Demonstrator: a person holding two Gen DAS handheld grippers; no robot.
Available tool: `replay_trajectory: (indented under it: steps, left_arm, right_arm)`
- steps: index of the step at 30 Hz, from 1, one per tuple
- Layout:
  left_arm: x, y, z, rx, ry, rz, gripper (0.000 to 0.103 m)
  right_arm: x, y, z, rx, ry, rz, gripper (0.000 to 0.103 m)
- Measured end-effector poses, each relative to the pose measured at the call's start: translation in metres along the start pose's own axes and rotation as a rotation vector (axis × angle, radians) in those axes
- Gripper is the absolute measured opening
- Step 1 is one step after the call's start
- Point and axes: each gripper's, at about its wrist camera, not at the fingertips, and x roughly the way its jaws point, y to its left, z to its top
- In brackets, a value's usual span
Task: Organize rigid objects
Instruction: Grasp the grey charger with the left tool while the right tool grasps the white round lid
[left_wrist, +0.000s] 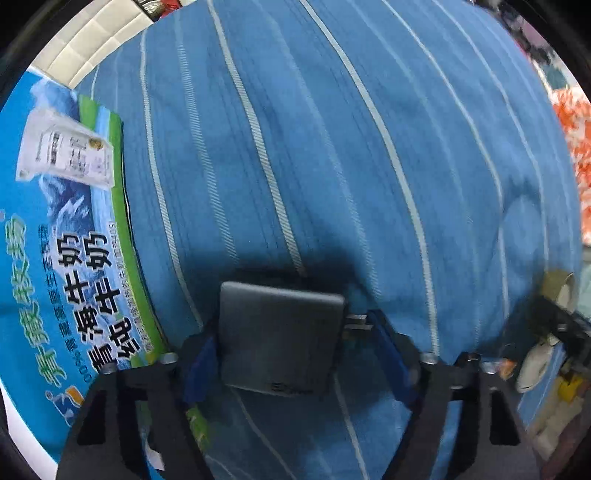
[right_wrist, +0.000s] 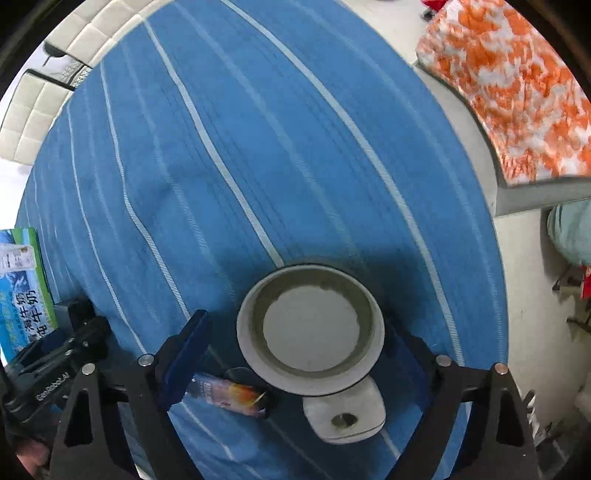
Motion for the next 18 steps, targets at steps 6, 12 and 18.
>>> replay_trajectory:
  steps: [6,12,18]
  left_arm:
    - [-0.001,-0.008,-0.016,-0.020,-0.042,0.000,0.070]
    - [-0.009,-0.019,-0.041,-0.001,-0.062,-0.006,0.069]
    - [-0.028,-0.035,-0.074,0.032,-0.129,0.003,0.069]
  right_arm:
    - [-0.009,-0.002,-0.009,-0.027,-0.061,-0.042,0.068]
    - [-0.014,0.004,-0.022,-0.059,-0.084,-0.047,0.068]
    - [-0.037,0.018,-0.040,-0.120,-0.159,-0.058,0.068]
